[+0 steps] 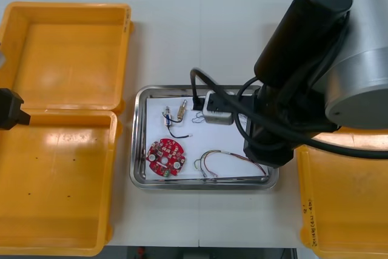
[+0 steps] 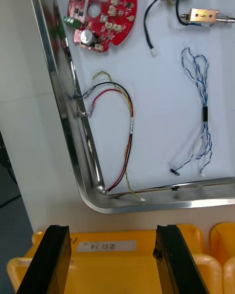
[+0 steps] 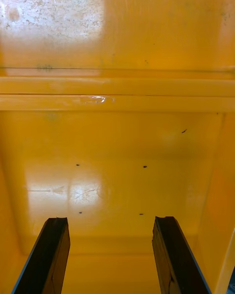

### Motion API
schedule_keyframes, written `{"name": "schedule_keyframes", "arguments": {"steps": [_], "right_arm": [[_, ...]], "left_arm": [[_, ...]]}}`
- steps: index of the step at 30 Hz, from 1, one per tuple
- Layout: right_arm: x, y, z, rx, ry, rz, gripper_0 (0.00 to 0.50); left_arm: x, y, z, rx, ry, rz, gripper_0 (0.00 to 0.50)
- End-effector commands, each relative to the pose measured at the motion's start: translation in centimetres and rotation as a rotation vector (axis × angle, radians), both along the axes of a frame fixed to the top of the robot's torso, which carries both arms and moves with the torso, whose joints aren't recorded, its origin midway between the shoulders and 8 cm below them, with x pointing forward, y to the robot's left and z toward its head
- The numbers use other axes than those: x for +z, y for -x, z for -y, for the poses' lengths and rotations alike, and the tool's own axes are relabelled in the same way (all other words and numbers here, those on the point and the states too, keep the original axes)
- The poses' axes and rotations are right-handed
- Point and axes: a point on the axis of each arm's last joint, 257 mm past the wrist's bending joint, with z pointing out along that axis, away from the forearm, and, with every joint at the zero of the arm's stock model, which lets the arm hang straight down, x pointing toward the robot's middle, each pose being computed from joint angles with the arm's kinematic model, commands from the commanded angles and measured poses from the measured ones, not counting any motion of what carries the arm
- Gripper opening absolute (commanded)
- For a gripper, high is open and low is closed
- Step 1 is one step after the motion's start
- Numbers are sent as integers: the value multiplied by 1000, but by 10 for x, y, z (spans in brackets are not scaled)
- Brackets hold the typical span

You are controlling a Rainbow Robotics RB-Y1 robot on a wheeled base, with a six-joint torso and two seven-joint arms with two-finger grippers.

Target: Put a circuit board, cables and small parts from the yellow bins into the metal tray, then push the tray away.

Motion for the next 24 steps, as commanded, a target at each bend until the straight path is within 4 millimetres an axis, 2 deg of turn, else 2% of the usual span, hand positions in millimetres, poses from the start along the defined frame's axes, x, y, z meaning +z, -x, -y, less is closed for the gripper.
{"name": "schedule_keyframes", "arguments": {"steps": [1,9,16,24], "right_arm": [[-8,4,-11,134,77,52,500],[-44,11,-24,163,143,20,500],[-74,11,-38,123,156,-36,500],[-98,15,-55,137,153,1,500]], "left_arm": [[14,4,-14,-16,-61,20,500],[14,4,-14,-16,-61,20,500],[14,4,-14,-16,-61,20,500],[14,4,-14,-16,-61,20,500]]}}
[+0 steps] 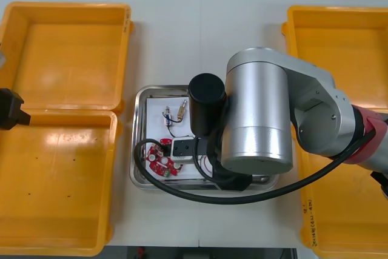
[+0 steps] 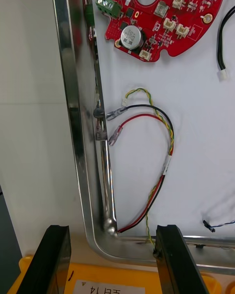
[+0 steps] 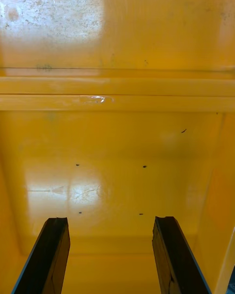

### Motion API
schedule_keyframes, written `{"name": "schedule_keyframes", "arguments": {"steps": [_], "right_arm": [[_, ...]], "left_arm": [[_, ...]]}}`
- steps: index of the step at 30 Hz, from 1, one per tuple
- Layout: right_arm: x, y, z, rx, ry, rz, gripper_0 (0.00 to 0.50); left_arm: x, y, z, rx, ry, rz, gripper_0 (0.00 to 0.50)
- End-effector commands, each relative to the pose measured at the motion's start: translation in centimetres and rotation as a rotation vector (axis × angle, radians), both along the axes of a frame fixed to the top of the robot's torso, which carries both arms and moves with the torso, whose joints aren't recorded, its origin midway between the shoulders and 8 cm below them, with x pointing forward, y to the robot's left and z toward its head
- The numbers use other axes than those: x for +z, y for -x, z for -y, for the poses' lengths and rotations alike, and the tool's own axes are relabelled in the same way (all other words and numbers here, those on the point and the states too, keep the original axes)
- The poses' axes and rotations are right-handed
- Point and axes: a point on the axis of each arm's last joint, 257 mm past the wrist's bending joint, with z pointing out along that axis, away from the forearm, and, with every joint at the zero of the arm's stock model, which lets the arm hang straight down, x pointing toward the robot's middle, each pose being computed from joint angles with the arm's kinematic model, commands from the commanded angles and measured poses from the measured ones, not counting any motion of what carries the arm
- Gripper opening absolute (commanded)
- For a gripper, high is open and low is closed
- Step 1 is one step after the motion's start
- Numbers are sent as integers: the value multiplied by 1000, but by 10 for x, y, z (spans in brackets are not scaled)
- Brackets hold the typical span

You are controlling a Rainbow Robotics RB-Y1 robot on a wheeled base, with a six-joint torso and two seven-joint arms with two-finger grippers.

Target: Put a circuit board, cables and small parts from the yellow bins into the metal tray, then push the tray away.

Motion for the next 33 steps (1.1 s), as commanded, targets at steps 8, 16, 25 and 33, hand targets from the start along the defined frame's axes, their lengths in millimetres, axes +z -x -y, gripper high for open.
{"name": "schedule_keyframes", "arguments": {"steps": [8,16,25,33], "right_arm": [[-44,23,-19,42,-12,13,500],[-65,36,-25,48,-16,1,500],[-82,32,-37,41,4,16,500],[-93,25,-43,20,1,15,500]], "left_arm": [[14,4,-15,-15,-61,20,500],[14,4,-15,-15,-61,20,500],[14,4,-15,-15,-61,20,500],[14,4,-15,-15,-61,20,500]]}}
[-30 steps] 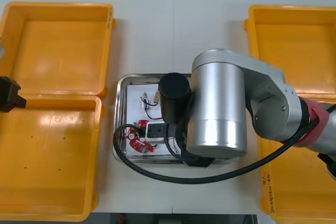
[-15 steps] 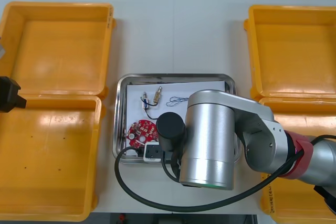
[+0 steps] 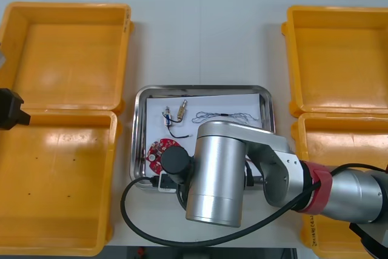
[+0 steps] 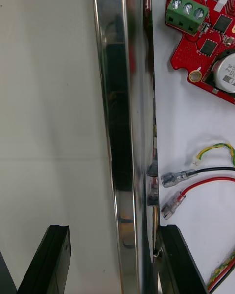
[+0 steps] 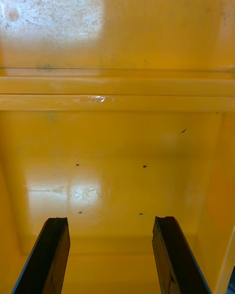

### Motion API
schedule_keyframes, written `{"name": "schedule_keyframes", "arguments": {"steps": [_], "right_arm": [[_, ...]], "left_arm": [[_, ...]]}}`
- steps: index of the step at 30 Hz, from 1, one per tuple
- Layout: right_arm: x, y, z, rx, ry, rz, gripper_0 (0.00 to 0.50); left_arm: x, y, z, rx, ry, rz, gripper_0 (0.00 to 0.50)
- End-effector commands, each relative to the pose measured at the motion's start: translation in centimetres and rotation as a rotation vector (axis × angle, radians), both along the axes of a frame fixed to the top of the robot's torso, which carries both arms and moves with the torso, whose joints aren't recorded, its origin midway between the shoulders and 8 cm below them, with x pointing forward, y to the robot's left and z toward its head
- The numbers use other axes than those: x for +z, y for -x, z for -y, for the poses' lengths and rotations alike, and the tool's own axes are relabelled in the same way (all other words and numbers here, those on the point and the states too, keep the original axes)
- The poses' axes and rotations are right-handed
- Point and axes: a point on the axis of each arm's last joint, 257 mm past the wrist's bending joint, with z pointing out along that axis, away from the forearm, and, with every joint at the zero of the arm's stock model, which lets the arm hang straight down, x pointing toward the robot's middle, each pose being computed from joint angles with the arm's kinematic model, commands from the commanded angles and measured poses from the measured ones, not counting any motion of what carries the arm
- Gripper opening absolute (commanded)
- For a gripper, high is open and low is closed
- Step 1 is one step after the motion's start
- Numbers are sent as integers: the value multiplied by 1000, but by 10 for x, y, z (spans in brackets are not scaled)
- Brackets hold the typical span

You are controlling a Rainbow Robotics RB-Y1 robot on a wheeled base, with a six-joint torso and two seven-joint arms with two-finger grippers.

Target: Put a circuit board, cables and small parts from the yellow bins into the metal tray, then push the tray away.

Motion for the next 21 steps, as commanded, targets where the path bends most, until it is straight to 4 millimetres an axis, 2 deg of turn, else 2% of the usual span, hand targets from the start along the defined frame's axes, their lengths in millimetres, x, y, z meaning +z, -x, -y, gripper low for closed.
{"name": "schedule_keyframes", "arguments": {"steps": [1,10,21], "right_arm": [[-4,10,-19,57,-24,-11,500],[-13,1,-17,51,-10,18,500],[-15,4,-24,64,-33,14,500]], "left_arm": [[14,4,-14,-15,-60,20,500],[14,4,-14,-15,-60,20,500],[14,4,-14,-15,-60,20,500]]}}
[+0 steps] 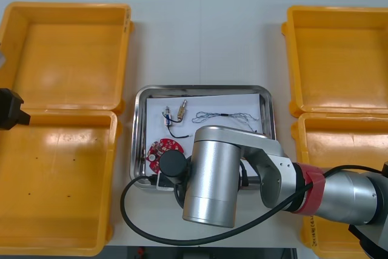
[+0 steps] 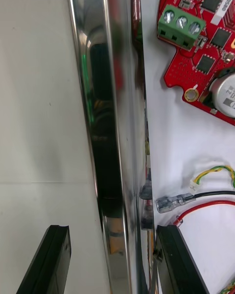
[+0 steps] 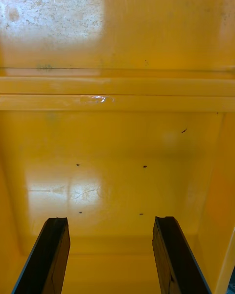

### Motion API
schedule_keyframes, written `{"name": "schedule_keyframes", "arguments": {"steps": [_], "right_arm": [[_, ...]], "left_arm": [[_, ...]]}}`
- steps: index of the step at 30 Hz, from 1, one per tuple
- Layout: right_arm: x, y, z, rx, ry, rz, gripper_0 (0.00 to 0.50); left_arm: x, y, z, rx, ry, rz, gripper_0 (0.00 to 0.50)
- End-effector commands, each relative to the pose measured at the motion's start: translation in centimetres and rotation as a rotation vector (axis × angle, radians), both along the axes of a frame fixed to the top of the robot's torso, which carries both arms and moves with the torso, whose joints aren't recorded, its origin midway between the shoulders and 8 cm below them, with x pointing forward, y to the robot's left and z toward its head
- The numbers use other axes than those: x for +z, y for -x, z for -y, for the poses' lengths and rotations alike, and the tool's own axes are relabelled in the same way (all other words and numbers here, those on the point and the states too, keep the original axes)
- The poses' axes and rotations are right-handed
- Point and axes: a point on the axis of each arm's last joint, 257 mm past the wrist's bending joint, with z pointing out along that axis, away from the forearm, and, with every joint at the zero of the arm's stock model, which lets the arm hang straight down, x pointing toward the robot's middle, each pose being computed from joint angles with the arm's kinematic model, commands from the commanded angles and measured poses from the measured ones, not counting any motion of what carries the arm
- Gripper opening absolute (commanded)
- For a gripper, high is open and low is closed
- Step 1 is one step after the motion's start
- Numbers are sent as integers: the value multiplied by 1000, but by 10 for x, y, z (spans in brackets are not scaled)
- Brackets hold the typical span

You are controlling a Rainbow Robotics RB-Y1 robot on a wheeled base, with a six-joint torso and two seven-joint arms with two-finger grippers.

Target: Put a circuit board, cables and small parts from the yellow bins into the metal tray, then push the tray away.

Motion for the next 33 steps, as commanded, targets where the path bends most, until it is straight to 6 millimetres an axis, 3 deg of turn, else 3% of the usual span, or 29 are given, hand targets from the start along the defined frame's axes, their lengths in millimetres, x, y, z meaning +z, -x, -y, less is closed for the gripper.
{"name": "schedule_keyframes", "arguments": {"steps": [1,29,31,33], "right_arm": [[-3,14,-17,64,-18,-11,500],[-12,9,-23,68,-11,11,500],[-11,8,-23,68,-11,15,458],[-11,8,-23,65,-13,17,328]], "left_arm": [[14,4,-14,-15,-60,20,500],[14,4,-14,-15,-60,20,500],[14,4,-14,-15,-60,20,500],[14,4,-14,-15,-60,20,500]]}}
